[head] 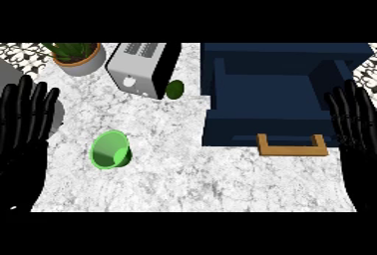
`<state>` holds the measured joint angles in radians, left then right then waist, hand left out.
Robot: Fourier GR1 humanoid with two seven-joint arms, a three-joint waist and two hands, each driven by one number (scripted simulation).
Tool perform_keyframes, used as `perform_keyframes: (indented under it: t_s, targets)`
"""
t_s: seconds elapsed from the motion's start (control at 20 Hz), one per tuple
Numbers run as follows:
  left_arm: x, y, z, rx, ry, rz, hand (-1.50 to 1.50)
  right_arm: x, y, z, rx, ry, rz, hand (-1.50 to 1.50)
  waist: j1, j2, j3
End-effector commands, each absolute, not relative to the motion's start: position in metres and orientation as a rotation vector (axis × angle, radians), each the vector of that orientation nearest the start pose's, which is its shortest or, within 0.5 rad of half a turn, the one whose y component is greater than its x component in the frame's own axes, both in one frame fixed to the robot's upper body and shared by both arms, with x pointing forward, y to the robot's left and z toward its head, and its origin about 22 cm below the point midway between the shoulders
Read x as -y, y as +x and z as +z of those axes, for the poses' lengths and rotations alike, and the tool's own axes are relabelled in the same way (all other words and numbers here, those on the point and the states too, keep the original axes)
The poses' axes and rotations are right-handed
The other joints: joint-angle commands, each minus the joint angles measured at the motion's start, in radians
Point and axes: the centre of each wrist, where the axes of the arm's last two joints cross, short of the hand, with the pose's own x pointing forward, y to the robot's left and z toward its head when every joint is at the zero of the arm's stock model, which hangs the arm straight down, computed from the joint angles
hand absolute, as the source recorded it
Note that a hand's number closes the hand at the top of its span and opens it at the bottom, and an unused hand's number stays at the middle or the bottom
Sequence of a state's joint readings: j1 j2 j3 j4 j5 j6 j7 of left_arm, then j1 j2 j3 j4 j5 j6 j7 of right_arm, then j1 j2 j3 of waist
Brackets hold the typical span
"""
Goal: Pick up the cup, place it into the drawer and close the drawer
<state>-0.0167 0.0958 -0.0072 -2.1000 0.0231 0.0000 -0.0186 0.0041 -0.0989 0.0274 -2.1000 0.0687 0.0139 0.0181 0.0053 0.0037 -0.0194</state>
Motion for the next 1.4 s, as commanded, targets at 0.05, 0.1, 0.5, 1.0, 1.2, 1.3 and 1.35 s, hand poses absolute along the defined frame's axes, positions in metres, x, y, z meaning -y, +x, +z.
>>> perform_keyframes:
  t_s: [0.05, 0.1, 0.5, 1.0, 1.2, 1.3, 1.35]
  targets:
    - [-0.263, 0.211, 0.129, 2.127, -0.135, -0.177, -1.5, 0.22, 0.202, 0.122, 2.091, -0.066, 0.162, -1.5, -0.004, -0.004, 0.019]
    - [-0.258, 0.213, 0.123, 2.115, -0.193, -0.218, -1.5, 0.231, 0.201, 0.135, 2.1, -0.062, 0.183, -1.5, -0.007, -0.004, 0.019]
    - [-0.303, 0.218, 0.093, 1.826, -0.48, -0.155, -1.5, 0.234, 0.231, 0.118, 1.942, 0.063, 0.231, -1.5, 0.005, -0.001, 0.019]
    - [-0.306, 0.259, 0.04, 1.723, -0.399, -0.138, -1.5, 0.239, 0.261, 0.124, 1.965, 0.067, 0.248, -1.5, -0.005, -0.003, 0.019]
    - [-0.328, 0.263, 0.008, 1.678, -0.34, -0.169, -1.5, 0.241, 0.27, 0.129, 1.984, 0.061, 0.265, -1.5, -0.006, -0.002, 0.019]
    - [-0.317, 0.266, -0.012, 1.685, -0.339, -0.134, -1.5, 0.233, 0.262, 0.126, 1.978, 0.058, 0.259, -1.5, -0.007, -0.003, 0.019]
    - [-0.349, 0.26, -0.016, 1.673, -0.333, -0.13, -1.5, 0.25, 0.262, 0.126, 1.986, 0.061, 0.257, -1.5, -0.008, -0.003, 0.019]
